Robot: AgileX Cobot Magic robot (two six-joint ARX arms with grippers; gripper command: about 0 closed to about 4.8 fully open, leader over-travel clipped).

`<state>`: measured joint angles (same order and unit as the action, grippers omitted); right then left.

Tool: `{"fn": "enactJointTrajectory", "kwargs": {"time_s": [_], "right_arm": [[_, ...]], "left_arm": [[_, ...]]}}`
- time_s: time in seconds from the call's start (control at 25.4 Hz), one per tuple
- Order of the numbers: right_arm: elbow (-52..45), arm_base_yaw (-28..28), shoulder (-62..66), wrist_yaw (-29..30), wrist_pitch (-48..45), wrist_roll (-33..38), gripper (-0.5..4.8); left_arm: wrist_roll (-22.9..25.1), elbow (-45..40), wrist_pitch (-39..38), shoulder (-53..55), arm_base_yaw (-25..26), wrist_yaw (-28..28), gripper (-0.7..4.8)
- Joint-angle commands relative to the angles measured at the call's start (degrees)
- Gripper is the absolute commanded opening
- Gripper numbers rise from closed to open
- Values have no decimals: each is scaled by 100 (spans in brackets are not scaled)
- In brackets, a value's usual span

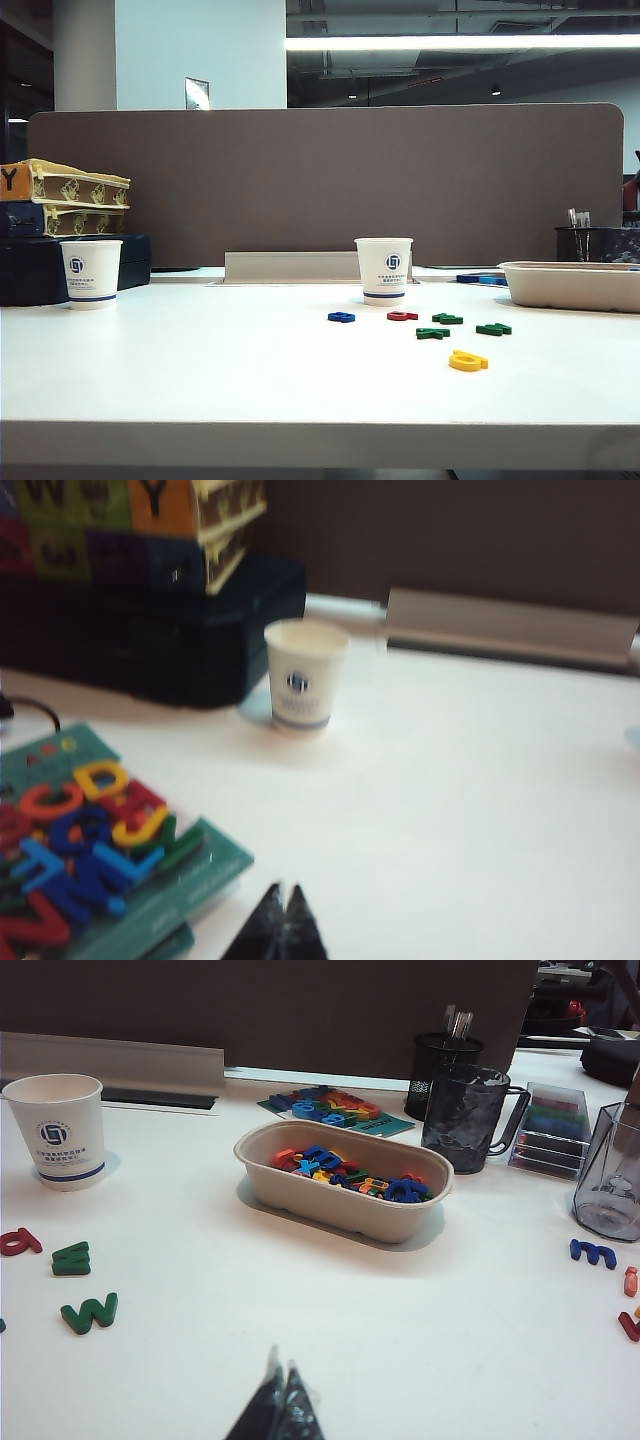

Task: Pick up the letter "c" and put it in the paper cup.

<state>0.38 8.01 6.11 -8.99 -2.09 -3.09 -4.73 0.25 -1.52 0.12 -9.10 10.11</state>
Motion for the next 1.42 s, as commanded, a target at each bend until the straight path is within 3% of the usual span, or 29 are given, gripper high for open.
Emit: {"fn": "enactJointTrajectory", "kwargs": {"time_s": [0.04, 0.2, 0.51, 0.83, 1.42], "right_arm": [[15, 0, -2, -9, -74, -13, -6], [15, -2, -2, -9, -74, -13, -6], [15, -2, -2, -9, -74, -13, -6], [15, 0, -2, -9, -74, -13, -5], [15, 2, -2, -9, -74, -13, -6]], "left_arm": [[22, 17, 455, 2, 13, -267, -6], [22, 17, 444, 2, 13, -780, -6], [-22, 17, 562, 2, 509, -800, -6], [435, 20, 678, 2, 511, -623, -6], [623, 24, 688, 2, 509, -647, 22]]}}
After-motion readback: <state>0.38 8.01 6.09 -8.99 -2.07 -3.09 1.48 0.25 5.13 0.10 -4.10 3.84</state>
